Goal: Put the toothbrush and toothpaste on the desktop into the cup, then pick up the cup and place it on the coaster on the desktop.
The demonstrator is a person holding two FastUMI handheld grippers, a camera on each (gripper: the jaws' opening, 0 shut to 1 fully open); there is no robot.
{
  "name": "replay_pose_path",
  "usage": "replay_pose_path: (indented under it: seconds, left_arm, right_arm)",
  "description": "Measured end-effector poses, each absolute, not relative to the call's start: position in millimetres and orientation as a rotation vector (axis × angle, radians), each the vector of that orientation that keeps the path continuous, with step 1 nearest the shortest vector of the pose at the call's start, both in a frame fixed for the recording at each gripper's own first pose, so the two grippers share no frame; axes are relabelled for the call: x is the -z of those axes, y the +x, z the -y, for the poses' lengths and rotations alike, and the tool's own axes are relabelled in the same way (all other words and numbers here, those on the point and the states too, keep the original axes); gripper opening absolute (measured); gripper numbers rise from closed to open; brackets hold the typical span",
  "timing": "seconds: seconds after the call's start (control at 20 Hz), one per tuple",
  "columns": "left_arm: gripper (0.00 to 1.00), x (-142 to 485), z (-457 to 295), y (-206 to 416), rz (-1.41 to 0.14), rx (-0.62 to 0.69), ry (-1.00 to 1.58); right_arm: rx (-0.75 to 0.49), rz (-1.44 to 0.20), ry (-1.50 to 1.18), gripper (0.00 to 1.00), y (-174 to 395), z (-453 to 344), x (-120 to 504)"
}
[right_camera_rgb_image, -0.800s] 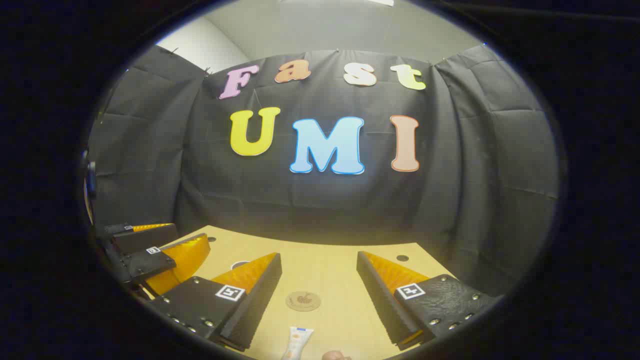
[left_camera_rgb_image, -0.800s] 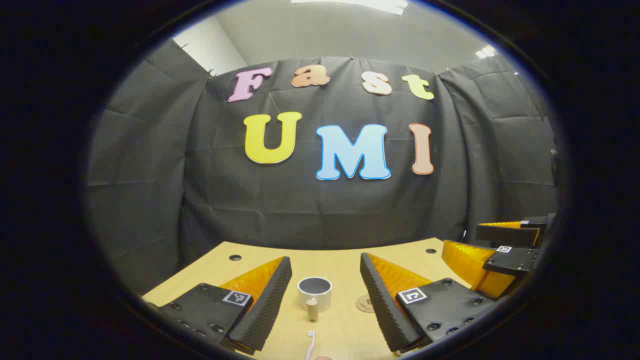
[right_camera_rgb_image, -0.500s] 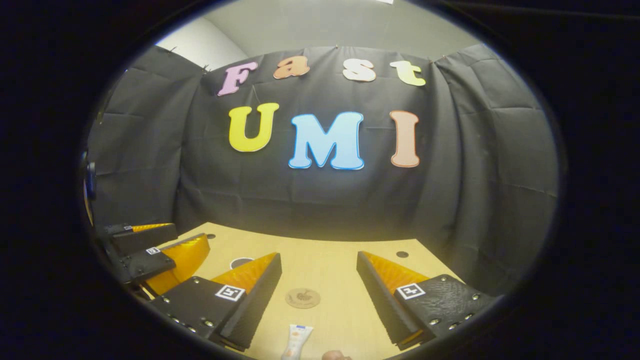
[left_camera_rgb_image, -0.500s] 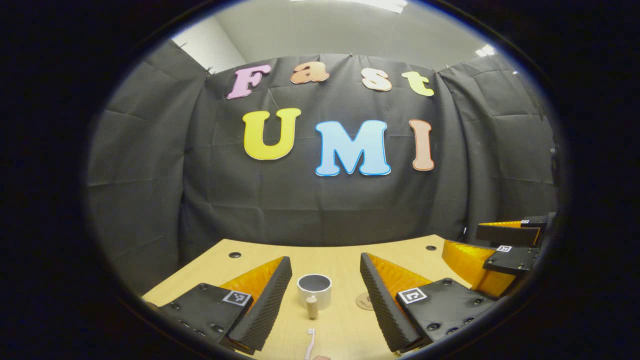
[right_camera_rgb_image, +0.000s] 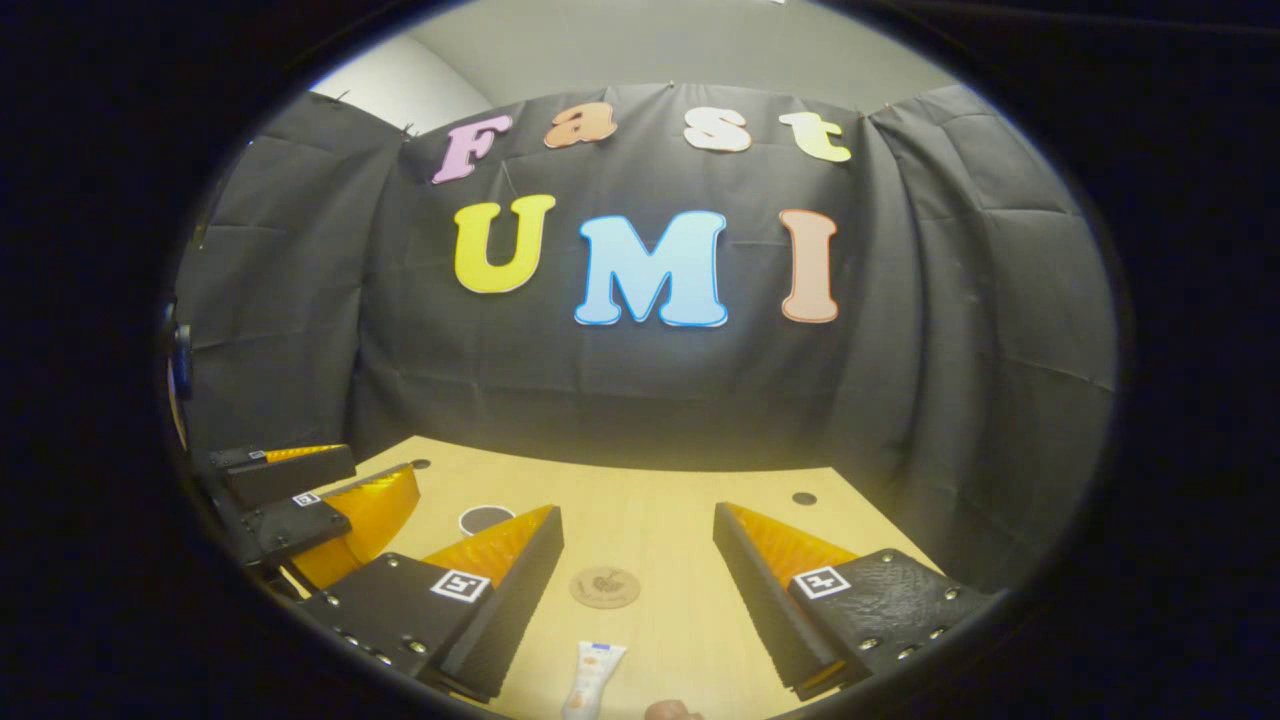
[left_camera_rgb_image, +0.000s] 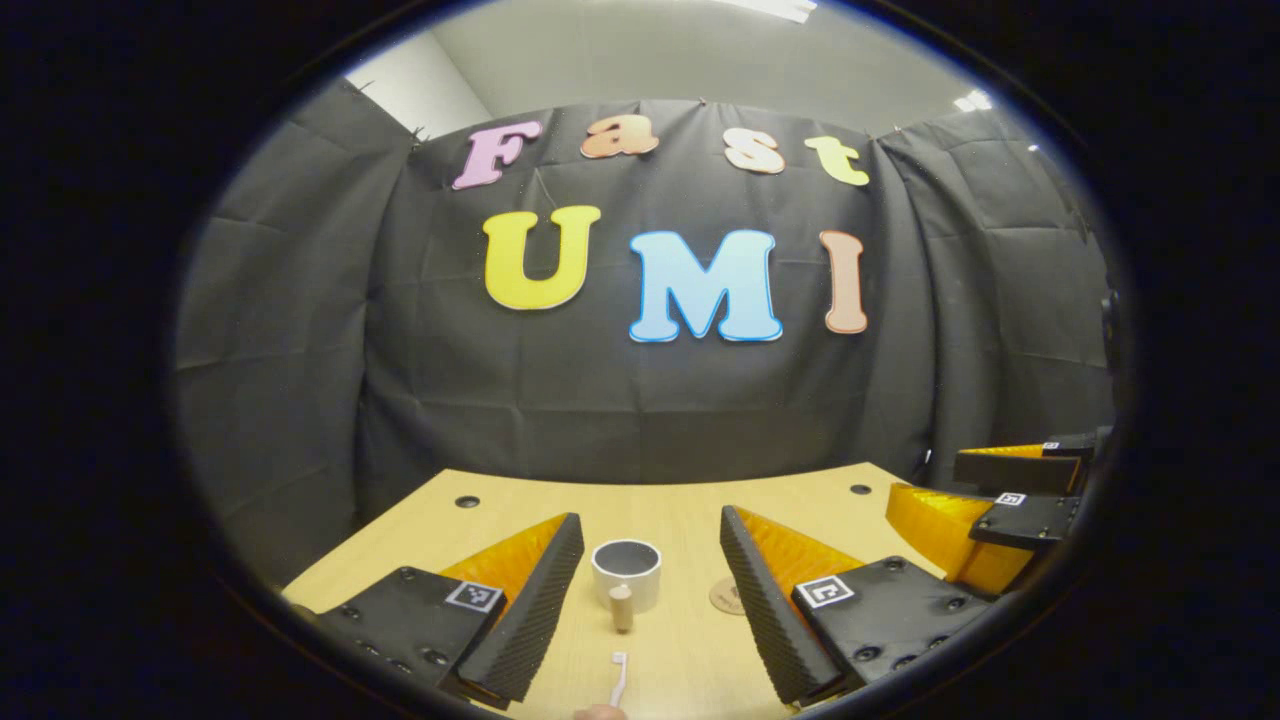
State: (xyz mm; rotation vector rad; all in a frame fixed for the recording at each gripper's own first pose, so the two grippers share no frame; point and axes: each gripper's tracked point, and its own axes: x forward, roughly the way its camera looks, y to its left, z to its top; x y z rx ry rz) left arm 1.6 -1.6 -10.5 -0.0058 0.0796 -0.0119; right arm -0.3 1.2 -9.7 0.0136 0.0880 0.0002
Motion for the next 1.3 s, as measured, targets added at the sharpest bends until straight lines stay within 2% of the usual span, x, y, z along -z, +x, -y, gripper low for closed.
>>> replay_pose_path:
  seconds: [0.3,1.05,1.3]
  left_arm:
    - [0.91,62.6,8.9,8.5,-0.267,0.050,0.004]
    - [0.91,180.1,-18.3,5.6,-0.778,0.014,-0.109]
    - [0.91,209.2,-19.1,2.7,-0.897,0.025,-0.089]
  right_arm:
    - [-0.015,-0.243,0.050,0.95,0.7,-5.4,44.1]
    - [-0.097,-0.738,0.065,0.95,-6.1,-30.8,156.5]
    - [-0.102,-0.889,0.067,0.95,-11.2,-32.2,186.3]
